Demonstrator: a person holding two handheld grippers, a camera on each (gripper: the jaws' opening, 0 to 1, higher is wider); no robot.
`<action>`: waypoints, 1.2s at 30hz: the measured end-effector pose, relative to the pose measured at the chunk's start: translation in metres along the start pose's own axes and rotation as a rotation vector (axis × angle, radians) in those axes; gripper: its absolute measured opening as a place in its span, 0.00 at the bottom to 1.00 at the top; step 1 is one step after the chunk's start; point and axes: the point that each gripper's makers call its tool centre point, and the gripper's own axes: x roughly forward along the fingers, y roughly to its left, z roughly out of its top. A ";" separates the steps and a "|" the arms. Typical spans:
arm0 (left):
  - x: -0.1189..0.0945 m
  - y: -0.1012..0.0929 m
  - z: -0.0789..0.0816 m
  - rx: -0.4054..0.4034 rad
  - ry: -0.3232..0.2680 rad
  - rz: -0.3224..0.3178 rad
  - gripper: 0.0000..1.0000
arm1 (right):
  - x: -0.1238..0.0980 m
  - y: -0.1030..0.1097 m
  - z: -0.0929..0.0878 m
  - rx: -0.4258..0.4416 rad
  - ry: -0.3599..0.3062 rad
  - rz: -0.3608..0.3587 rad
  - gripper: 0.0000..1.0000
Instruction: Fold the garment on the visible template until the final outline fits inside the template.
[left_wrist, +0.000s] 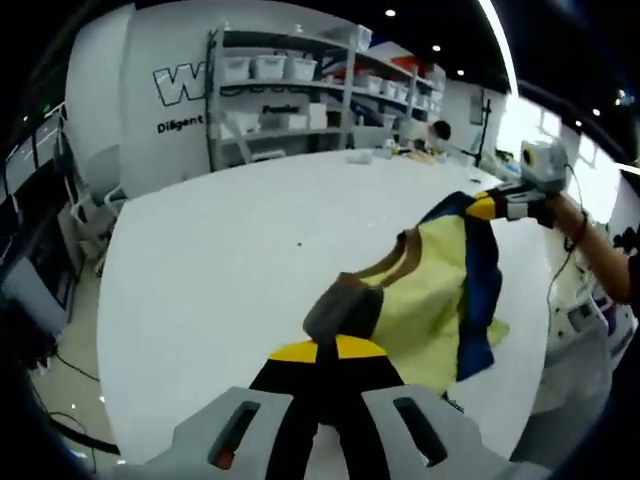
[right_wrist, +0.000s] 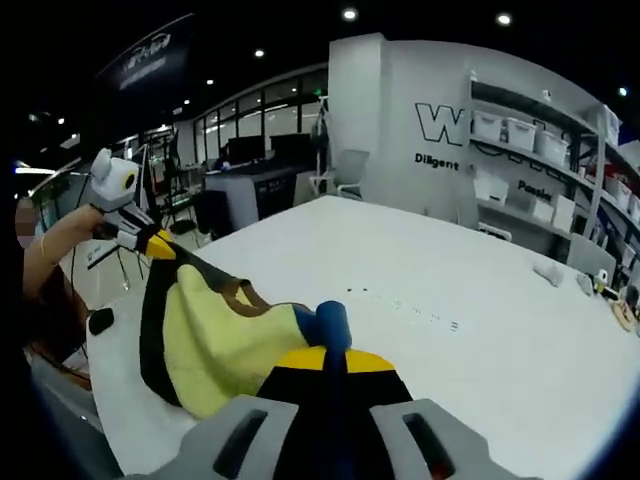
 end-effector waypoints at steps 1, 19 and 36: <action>0.007 0.006 0.001 0.008 0.006 0.010 0.00 | 0.007 -0.005 0.000 0.004 0.009 0.001 0.00; 0.079 0.048 -0.059 -0.002 0.236 0.090 0.00 | 0.081 -0.023 -0.078 0.199 0.234 0.000 0.00; 0.110 0.064 -0.077 -0.042 0.264 0.127 0.00 | 0.101 -0.037 -0.110 0.268 0.328 -0.079 0.00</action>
